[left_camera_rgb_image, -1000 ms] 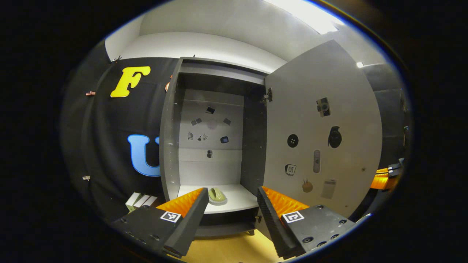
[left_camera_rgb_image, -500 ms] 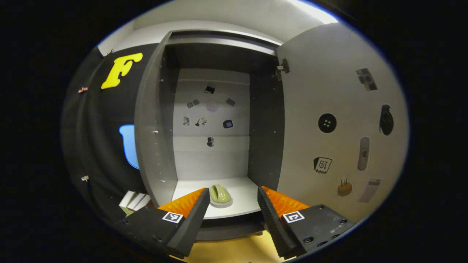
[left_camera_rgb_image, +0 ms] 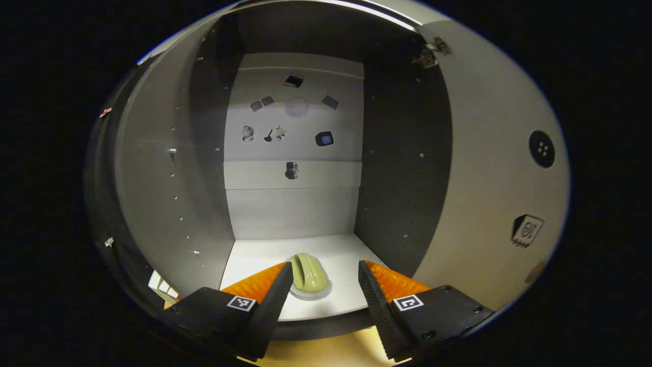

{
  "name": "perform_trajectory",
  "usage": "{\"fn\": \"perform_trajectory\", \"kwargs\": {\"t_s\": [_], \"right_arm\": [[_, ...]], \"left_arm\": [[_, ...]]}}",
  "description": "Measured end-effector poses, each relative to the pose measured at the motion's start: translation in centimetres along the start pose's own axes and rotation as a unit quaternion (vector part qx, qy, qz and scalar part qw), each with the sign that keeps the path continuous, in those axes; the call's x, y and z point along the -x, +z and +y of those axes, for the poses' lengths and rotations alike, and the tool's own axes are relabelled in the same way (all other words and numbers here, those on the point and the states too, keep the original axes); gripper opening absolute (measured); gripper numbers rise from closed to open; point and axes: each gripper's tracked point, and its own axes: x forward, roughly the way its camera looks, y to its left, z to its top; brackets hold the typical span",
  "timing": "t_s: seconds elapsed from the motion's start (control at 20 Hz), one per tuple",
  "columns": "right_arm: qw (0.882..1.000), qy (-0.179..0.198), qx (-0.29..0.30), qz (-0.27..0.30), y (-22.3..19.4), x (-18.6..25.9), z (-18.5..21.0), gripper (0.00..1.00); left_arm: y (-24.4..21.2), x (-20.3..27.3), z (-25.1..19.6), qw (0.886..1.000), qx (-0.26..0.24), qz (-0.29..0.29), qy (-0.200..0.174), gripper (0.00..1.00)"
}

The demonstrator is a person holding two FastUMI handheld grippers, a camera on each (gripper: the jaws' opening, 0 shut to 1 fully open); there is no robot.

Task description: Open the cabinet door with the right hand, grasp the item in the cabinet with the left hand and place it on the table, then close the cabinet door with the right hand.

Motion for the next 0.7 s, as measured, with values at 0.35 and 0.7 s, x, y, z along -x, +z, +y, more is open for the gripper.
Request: {"fn": "perform_trajectory", "kwargs": {"t_s": [0.35,0.7], "right_arm": [[0.999,-0.038,-0.004,0.033,-2.5,-3.8,-2.4,0.92],[0.998,-0.041,-0.007,0.055,-4.3,-5.5,-2.7,0.91]], "left_arm": [[-3.3,-6.4,1.3,0.998,0.02,0.064,0.012,0.82],[-3.9,-9.6,1.8,0.996,-0.002,0.081,0.023,0.81]]}}
